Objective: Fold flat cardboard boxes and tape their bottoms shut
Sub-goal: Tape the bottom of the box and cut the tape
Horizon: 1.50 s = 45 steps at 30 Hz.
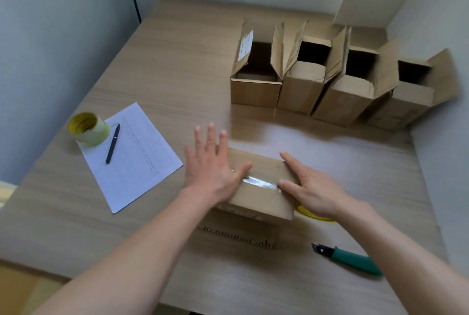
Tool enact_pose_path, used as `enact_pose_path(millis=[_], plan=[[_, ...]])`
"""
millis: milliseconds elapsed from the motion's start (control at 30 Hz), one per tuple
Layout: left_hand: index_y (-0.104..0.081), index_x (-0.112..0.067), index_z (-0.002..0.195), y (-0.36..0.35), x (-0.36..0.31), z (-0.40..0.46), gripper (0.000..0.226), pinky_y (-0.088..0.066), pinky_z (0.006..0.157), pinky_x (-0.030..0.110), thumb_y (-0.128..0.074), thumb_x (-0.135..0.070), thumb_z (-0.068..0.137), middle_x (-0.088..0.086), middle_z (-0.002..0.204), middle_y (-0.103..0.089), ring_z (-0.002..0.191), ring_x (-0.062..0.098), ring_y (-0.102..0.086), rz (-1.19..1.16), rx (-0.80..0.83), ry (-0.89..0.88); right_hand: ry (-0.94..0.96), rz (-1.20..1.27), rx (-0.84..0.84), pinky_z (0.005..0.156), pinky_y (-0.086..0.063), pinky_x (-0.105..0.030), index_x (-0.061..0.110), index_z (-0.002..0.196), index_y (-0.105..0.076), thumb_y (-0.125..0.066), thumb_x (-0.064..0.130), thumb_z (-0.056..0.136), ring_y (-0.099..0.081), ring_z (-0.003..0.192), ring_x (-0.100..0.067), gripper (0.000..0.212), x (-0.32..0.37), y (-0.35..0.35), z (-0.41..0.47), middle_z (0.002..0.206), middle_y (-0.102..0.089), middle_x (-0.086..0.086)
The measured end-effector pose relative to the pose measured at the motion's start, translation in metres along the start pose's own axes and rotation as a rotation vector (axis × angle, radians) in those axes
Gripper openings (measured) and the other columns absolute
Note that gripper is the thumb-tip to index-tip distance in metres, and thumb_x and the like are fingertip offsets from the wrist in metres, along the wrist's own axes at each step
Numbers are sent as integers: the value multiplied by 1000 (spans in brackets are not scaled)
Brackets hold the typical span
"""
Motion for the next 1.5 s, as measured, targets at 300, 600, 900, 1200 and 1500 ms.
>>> enact_pose_path(millis=[300, 600, 900, 1200, 1500], plan=[[7, -22, 155, -8, 8, -15, 95, 0, 117, 54, -5, -80, 81, -1, 159, 25, 149, 28, 16, 49, 56, -320, -144, 125, -27, 88, -48, -38, 48, 124, -36, -54, 63, 84, -60, 103, -26, 46, 13, -9, 5, 117, -64, 5], [-34, -28, 149, 4, 16, 45, 55, -41, 96, 38, -43, -48, 98, 3, 146, -49, 129, 29, -49, -735, -112, 133, -524, 647, -329, 76, -56, -49, 37, 97, -39, -54, 68, 70, -62, 87, -18, 43, 51, -55, -21, 91, -61, 12], [-57, -36, 126, 11, -13, 109, 36, -47, 89, 40, -35, -39, 97, -3, 136, -56, 121, 27, -52, -388, -50, -324, -529, 523, -285, 56, -35, -22, 28, 90, -40, -54, 65, 73, -53, 75, -10, 43, 50, -52, -22, 84, -55, 18], [-36, -29, 146, 26, -15, 98, 52, -33, 104, 49, -30, -53, 100, 4, 161, -19, 140, 31, -28, -306, 43, 25, -499, 920, -184, 83, -56, -36, 23, 106, -66, -71, 34, 78, -70, 89, -12, 30, 47, -51, -15, 93, -75, 9], [-40, -51, 116, -43, -64, -170, 70, -49, 74, 22, -71, -75, 58, -15, 88, -61, 85, 5, -61, -1019, -104, 33, -440, 746, -126, 88, -55, -46, 24, 96, -63, -52, 52, 88, -66, 97, -29, 31, 43, -47, -12, 103, -71, -2]])
Point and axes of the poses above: each hand's wrist, its own z-axis towards the middle knuckle, its own y-axis out of the back of the hand, x = y × z, the point moved 2 cm from there along z, towards the middle knuckle
